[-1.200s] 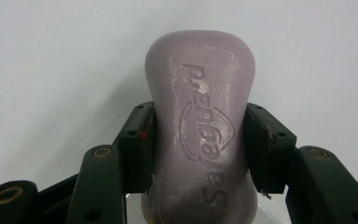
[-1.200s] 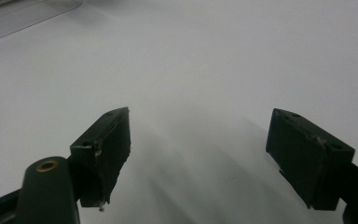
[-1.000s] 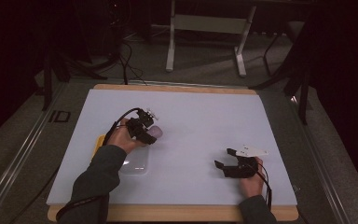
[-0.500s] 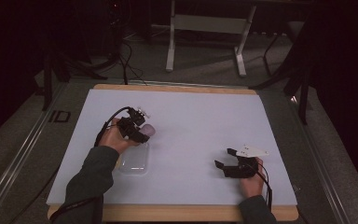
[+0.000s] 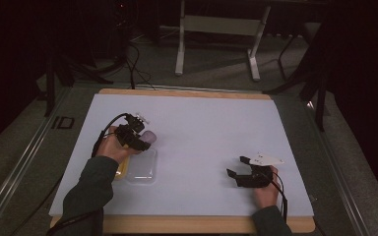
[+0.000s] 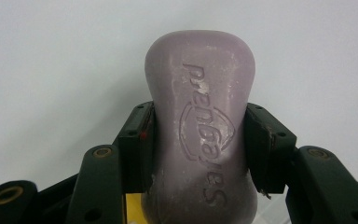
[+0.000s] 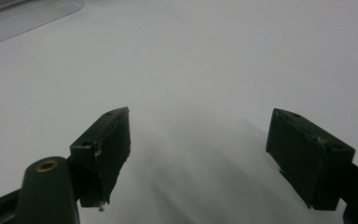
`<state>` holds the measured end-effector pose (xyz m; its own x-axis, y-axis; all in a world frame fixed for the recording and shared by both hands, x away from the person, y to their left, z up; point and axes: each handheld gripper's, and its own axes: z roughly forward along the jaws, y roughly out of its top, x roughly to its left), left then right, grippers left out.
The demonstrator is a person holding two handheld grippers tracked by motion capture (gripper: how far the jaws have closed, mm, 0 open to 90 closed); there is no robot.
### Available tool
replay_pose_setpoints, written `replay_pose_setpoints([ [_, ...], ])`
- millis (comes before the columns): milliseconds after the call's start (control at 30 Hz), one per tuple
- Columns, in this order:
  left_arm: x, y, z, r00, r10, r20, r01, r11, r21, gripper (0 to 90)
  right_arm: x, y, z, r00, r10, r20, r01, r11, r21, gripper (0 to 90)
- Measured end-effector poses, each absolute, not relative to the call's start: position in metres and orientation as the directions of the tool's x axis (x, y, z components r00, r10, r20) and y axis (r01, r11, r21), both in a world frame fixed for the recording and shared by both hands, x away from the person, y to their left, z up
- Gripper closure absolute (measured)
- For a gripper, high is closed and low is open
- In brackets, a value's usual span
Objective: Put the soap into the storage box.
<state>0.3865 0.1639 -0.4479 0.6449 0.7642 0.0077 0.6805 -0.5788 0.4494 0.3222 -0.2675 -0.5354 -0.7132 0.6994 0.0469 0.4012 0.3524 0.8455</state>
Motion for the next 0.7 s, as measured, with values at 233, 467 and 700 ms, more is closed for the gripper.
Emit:
replay_pose_setpoints([
  [233, 0.384, 0.171, -0.449, 0.628, 0.779, 0.003, 0.692, -0.559, 0.457, 49.2, 0.322, -0.267, -0.535, -0.713, 0.7, 0.046, 0.401, 0.353, 0.845, 21.3],
  [467, 0.381, 0.183, -0.449, 0.609, 0.793, -0.009, 0.703, -0.535, 0.468, 49.2, 0.322, -0.267, -0.535, -0.713, 0.7, 0.045, 0.4, 0.353, 0.846, 21.3],
  [700, 0.379, 0.189, -0.448, 0.596, 0.803, -0.011, 0.709, -0.52, 0.477, 49.2, 0.322, -0.268, -0.535, -0.713, 0.7, 0.044, 0.398, 0.353, 0.847, 21.2],
])
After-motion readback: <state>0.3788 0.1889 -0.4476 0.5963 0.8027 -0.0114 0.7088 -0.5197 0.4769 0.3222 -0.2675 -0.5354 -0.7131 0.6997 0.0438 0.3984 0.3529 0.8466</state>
